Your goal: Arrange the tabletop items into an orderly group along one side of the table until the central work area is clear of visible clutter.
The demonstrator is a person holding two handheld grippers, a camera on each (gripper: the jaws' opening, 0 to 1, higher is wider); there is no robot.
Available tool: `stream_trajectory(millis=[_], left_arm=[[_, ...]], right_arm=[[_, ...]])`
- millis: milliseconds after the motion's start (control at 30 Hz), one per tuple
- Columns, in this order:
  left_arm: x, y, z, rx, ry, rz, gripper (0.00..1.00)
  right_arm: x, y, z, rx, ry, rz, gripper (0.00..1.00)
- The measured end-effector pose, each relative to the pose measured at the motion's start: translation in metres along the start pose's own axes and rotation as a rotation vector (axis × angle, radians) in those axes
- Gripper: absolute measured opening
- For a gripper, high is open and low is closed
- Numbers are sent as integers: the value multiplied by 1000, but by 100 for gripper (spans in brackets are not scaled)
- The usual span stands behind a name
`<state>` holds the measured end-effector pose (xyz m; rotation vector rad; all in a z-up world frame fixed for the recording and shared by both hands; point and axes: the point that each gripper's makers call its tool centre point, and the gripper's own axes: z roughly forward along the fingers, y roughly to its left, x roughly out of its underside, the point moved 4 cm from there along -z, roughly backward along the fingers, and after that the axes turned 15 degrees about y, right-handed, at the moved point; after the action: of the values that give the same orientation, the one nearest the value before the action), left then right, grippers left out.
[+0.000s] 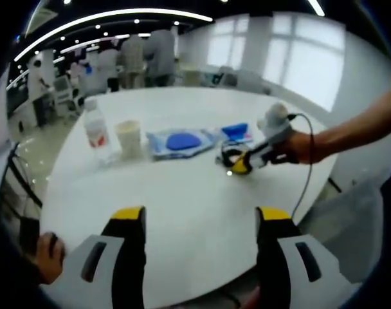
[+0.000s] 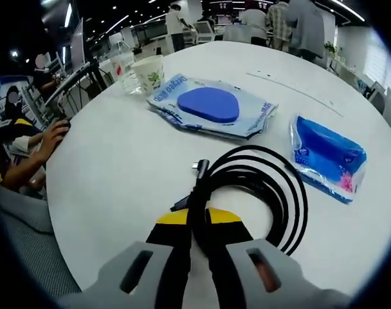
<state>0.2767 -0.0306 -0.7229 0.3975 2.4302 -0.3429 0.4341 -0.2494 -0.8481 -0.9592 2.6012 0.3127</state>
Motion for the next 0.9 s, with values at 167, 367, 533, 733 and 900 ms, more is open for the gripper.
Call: stream_trajectory(millis=[167,367,533,733,900], left_arm=[[-1,0,0,-3,-6,4,66],[-1,-2,-1,-6,-4,25,66],[0,-1,-1,-9,-7,20,66],[-1,-1,-1,-8,-8,21,68],[-1,0,1,-5,-7,19,68]], right_arm=[[1,-1,0,7,-1,4,8],[4,-1,3,0,23,9,13],[5,-4,1,-2,11,39,33],[6,-6,-12,-21,-34,84,41],[7,-11,-25,-19,-66,115,43]])
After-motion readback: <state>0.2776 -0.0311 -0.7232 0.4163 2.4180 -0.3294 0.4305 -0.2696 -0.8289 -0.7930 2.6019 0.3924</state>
